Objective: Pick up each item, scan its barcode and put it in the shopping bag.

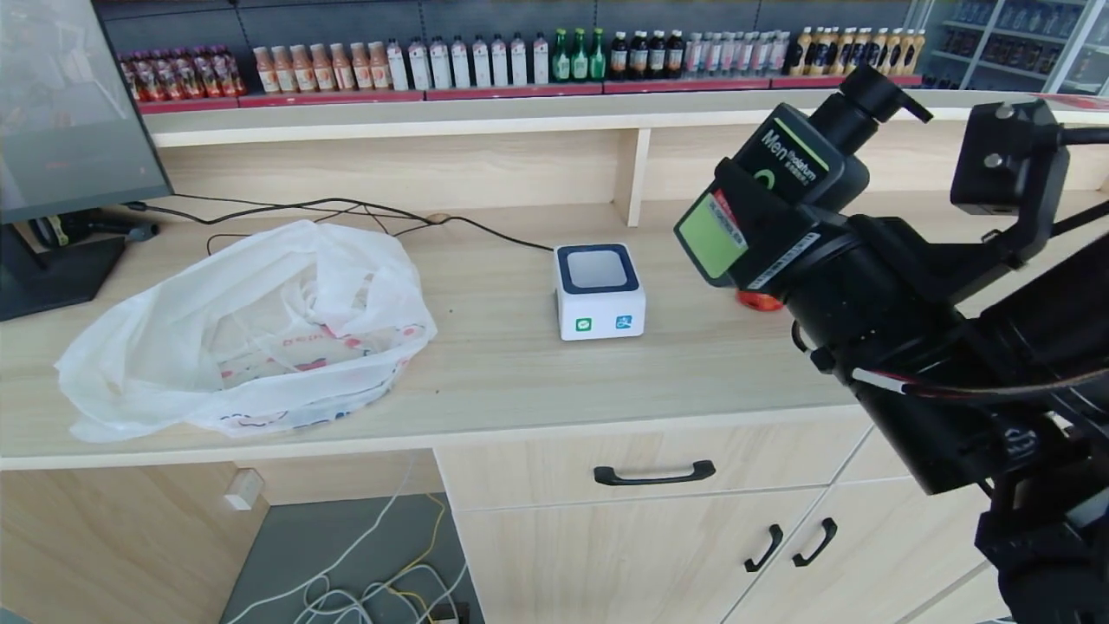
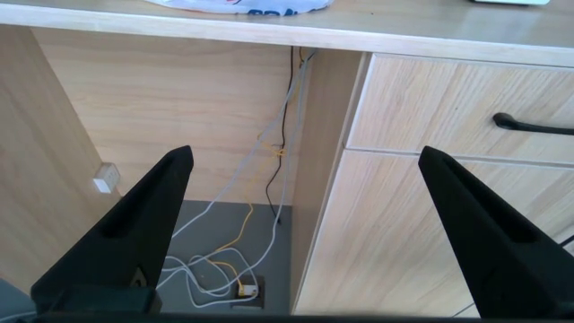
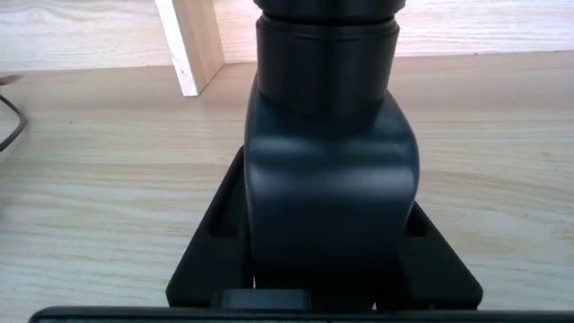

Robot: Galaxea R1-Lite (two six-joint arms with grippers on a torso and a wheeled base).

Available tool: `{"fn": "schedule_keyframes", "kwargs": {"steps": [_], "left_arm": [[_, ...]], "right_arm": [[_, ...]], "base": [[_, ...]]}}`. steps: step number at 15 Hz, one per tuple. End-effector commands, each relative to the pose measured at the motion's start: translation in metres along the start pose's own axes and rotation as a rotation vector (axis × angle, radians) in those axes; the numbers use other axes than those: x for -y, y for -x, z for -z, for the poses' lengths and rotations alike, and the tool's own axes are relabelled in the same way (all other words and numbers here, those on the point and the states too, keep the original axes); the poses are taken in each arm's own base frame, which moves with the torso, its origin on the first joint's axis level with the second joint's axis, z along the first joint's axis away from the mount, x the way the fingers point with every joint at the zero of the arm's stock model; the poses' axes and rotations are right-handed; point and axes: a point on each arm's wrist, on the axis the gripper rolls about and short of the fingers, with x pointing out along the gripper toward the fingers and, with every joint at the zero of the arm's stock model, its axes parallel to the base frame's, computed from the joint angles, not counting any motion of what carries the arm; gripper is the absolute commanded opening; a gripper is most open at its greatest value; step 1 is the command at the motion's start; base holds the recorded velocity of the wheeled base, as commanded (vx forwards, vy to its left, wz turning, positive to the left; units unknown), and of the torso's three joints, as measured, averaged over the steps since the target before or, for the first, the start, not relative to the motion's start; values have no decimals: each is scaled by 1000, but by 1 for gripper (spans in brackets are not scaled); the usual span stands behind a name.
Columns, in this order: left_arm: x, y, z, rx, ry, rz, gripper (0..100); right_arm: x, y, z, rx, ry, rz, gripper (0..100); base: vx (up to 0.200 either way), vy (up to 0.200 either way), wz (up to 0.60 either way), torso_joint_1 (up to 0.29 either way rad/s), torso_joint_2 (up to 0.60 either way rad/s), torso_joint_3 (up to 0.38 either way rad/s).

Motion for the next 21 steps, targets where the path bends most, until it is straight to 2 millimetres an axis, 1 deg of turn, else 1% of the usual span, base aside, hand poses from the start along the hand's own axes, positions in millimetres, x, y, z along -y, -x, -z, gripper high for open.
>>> {"fn": "schedule_keyframes", "kwargs": {"steps": [1, 6, 7, 10, 12, 14, 16, 19, 21], "left_arm": [[0, 0, 0, 0, 0, 0, 100], [0, 0, 0, 0, 0, 0, 100], [0, 0, 0, 0, 0, 0, 100], [0, 0, 0, 0, 0, 0, 100], [0, 0, 0, 0, 0, 0, 100], [0, 0, 0, 0, 0, 0, 100], [0, 0, 0, 0, 0, 0, 100], [0, 0, 0, 0, 0, 0, 100], [0, 0, 0, 0, 0, 0, 100]], "right_arm": [[-1, 1, -5, 12, -3, -2, 0], [0, 7, -22, 46, -5, -4, 0], [-5, 10, -29, 59, -3, -15, 0], [-21, 24, -54, 99, 33, -37, 0], [-32, 44, -61, 88, 86, -78, 0], [-33, 63, -63, 66, 133, -90, 0], [-35, 79, -68, 92, 117, -77, 0], [-30, 98, -63, 129, 101, -68, 0], [-26, 107, -60, 120, 83, -70, 0]], "base": [[0, 0, 0, 0, 0, 0], [0, 0, 0, 0, 0, 0], [0, 0, 0, 0, 0, 0], [0, 0, 0, 0, 0, 0], [0, 0, 0, 0, 0, 0], [0, 0, 0, 0, 0, 0], [0, 0, 0, 0, 0, 0], [0, 0, 0, 0, 0, 0], [0, 0, 0, 0, 0, 0]]}}
